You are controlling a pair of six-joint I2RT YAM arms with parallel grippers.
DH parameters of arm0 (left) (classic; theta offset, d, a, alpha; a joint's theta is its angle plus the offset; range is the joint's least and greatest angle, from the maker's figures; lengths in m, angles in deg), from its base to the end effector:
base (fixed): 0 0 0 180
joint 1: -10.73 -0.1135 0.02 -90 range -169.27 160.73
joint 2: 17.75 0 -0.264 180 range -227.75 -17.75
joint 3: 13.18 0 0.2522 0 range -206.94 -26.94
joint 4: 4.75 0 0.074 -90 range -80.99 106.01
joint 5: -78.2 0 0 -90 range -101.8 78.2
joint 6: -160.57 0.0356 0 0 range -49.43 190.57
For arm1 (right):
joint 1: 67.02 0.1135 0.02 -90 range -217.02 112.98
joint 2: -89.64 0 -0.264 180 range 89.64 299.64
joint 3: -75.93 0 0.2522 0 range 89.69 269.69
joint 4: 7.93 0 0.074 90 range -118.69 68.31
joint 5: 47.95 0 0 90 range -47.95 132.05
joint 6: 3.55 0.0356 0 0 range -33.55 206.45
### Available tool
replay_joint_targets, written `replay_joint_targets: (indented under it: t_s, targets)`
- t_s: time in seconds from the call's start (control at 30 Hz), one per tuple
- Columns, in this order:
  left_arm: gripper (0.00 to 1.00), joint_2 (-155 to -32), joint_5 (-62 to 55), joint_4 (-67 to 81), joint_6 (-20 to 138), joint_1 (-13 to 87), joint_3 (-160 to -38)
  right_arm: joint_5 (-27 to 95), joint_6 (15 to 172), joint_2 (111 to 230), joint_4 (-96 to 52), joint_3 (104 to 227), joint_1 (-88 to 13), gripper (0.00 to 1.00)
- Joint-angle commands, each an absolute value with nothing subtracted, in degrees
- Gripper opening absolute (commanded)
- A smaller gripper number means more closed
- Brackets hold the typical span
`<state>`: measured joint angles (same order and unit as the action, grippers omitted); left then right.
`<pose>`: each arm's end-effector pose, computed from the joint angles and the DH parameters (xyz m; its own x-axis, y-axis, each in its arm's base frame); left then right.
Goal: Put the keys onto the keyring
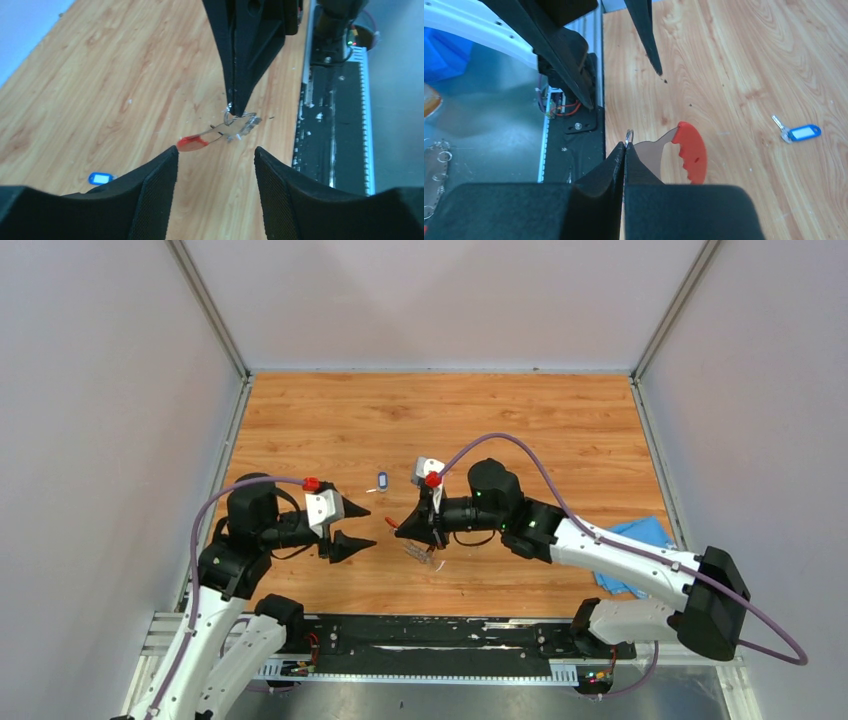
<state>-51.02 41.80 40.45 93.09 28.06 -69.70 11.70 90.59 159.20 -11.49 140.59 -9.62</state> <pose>0.1053 -0.0629 0.3223 0.0110 0.2346 -0.9720 0.9583 0.2752 0.0773 0.1371 0.2478 0.3239 -0.1510 -0.1204 -0.9812 -0.9879 0.0527 0.1456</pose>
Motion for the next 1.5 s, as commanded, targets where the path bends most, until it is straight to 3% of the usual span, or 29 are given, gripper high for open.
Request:
replay_joint_targets:
  t_s: [0.0, 0.27, 0.97, 1.47]
  targets:
    - [0.55, -49.8, 48.5, 38.9, 89.2, 27.7, -71.3, 6.8, 91.2, 158.2, -12.6, 145.0, -8.2, 0.0]
    - [0.44, -46.4, 51.7, 38.9, 89.3, 27.7, -72.0, 5.2, 90.8, 158.4, -12.9, 148.2, -7.0, 0.0]
    - [0.41, -46.3, 53.8, 40.0, 84.4, 27.7, -74.5, 0.8, 89.6, 160.2, -12.1, 151.9, -4.2, 0.0]
    - [0.2, -45.7, 55.1, 40.4, 81.9, 27.7, -73.1, 1.3, 88.2, 161.0, -11.7, 153.1, -2.7, 0.0]
